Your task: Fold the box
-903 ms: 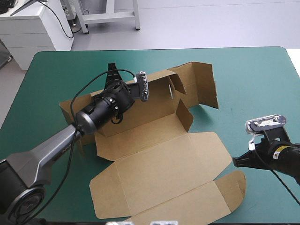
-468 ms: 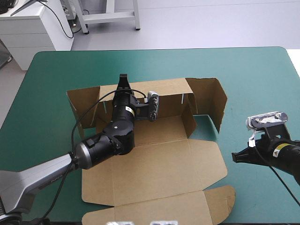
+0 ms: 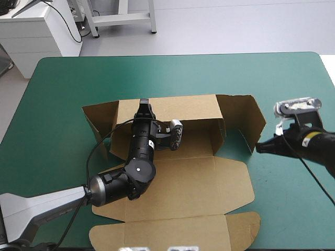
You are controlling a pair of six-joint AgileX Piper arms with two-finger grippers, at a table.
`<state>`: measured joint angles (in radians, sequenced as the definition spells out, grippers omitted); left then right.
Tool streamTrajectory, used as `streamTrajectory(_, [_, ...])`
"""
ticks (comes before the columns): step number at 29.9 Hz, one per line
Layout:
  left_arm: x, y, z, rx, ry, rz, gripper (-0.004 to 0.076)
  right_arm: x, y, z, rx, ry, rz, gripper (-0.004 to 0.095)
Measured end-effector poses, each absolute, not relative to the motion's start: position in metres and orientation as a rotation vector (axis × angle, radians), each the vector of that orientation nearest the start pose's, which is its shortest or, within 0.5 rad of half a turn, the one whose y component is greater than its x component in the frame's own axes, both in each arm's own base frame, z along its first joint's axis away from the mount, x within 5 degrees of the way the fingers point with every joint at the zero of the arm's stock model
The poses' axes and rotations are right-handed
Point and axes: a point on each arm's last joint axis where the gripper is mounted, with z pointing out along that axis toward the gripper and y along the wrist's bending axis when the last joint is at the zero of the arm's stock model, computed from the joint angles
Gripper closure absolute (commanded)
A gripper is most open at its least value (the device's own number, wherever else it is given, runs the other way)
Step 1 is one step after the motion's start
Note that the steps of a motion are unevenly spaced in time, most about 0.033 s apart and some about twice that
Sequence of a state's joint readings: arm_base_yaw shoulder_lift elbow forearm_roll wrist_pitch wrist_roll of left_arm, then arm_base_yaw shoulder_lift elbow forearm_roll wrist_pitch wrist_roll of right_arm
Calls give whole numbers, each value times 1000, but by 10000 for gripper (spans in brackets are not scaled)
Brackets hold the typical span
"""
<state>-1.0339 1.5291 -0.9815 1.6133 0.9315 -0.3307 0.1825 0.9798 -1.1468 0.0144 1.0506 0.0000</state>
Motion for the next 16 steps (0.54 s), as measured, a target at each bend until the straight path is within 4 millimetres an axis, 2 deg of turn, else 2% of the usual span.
streamTrajectory(4, [222,-230,294,1469,1287,1094,731,214,40,419,-213,2346,103,927])
streamTrajectory(9, [221,-230,294,1467,1285,1098,731,274,51,436,-213,2343,103,927])
streamTrajectory(13, [221,-230,294,1465,1286,1098,731,320,59,433,-224,2374,84,927])
streamTrajectory(16, [221,-230,294,1465,1285,1098,731,350,65,421,-230,2424,79,927])
